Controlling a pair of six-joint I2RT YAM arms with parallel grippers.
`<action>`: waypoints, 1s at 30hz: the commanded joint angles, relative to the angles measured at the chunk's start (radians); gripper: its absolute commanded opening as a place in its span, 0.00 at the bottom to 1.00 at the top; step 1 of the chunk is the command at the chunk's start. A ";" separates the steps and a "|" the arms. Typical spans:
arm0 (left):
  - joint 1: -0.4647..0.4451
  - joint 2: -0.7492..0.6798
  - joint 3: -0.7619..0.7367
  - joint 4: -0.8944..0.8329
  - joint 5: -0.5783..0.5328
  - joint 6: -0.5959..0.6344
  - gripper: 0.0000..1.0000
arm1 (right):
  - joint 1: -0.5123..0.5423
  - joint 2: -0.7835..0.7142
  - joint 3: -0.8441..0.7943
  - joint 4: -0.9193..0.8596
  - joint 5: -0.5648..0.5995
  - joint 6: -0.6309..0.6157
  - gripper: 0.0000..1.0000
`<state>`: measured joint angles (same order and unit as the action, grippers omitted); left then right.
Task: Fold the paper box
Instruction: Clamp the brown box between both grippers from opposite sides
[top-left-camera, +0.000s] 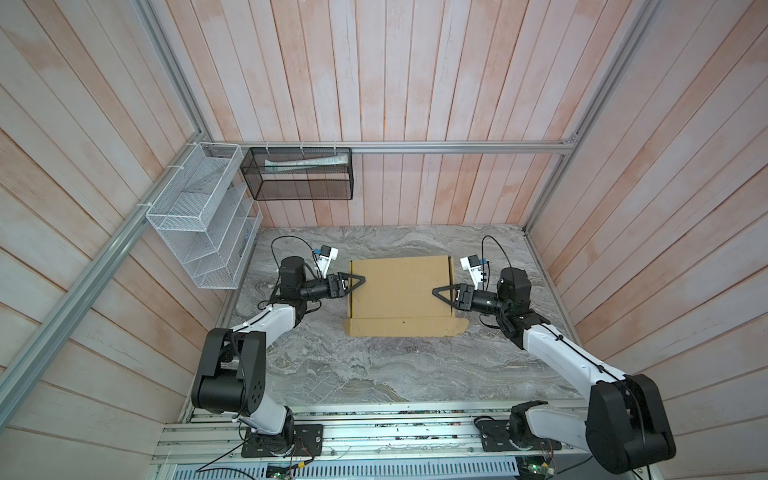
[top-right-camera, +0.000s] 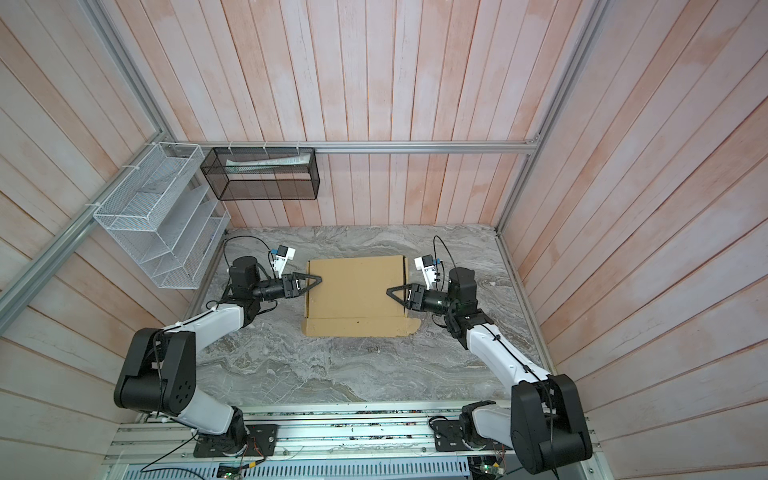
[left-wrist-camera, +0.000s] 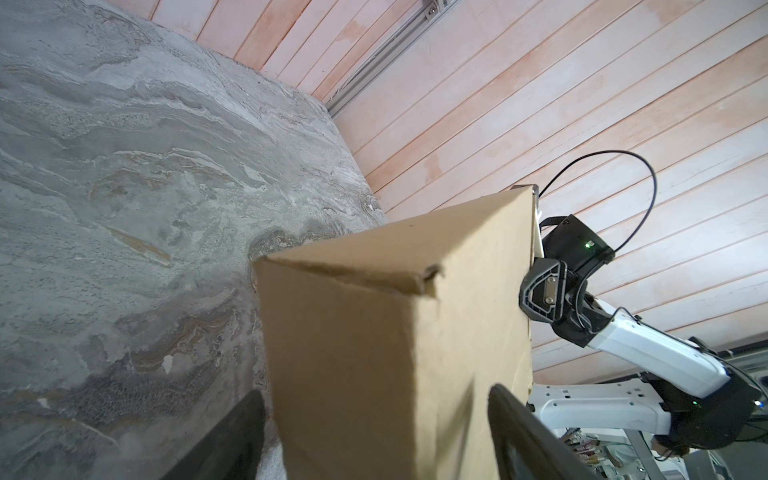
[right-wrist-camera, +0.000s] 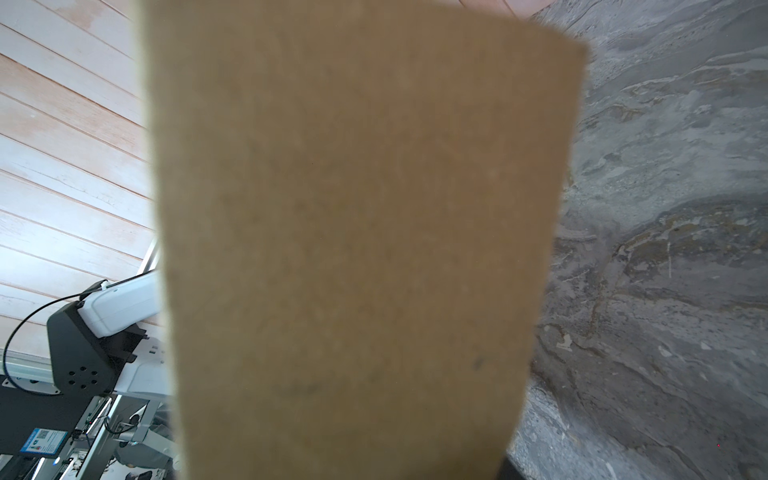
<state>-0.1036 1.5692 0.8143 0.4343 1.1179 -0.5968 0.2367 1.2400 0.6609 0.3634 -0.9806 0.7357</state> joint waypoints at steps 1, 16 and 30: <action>-0.020 0.001 0.008 0.056 0.042 -0.010 0.85 | -0.005 0.019 0.011 0.060 -0.041 0.003 0.43; -0.055 -0.018 -0.030 0.212 0.067 -0.103 0.81 | -0.005 0.057 0.008 0.108 -0.052 0.014 0.42; -0.083 -0.034 -0.044 0.323 0.091 -0.190 0.78 | -0.005 0.051 -0.014 0.106 -0.018 0.012 0.42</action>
<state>-0.1612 1.5688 0.7795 0.6720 1.1461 -0.7692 0.2317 1.2858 0.6598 0.4801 -1.0367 0.7547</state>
